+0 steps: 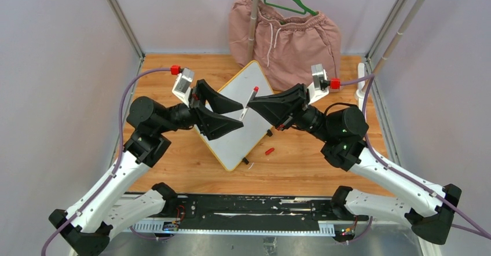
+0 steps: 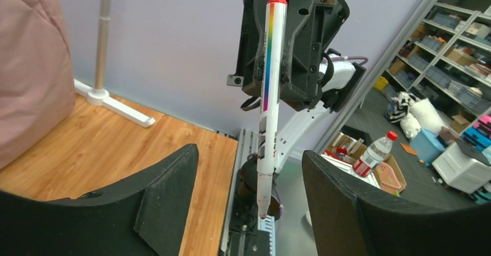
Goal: Write a sentence on the whiteboard
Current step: Pick up the whiteboard marker at the center of the board.
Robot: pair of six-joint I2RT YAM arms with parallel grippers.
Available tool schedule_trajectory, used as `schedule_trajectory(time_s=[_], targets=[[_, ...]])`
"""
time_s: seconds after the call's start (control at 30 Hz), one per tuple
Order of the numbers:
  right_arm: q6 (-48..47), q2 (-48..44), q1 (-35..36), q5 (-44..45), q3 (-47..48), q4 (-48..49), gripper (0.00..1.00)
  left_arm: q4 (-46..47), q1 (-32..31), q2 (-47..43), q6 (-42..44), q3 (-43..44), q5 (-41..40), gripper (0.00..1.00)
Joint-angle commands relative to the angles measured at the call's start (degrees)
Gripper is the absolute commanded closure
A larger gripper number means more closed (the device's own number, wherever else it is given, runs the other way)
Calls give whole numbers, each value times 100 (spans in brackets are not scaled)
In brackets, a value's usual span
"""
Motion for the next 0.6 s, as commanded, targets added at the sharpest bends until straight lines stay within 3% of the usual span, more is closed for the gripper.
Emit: schedule_trajectory(time_s=[0.0, 0.07, 0.4, 0.57], targets=[[-304, 7, 197, 304, 244, 335, 100, 125, -127, -8, -79, 178, 109, 34], [-338, 25, 244, 344, 257, 343, 100, 125, -147, 1, -94, 171, 135, 44], [-476, 23, 351, 432, 264, 315, 100, 125, -182, -9, -52, 102, 177, 75], [-490, -27, 375, 338, 283, 136, 100, 125, -195, -32, 43, 81, 198, 100]])
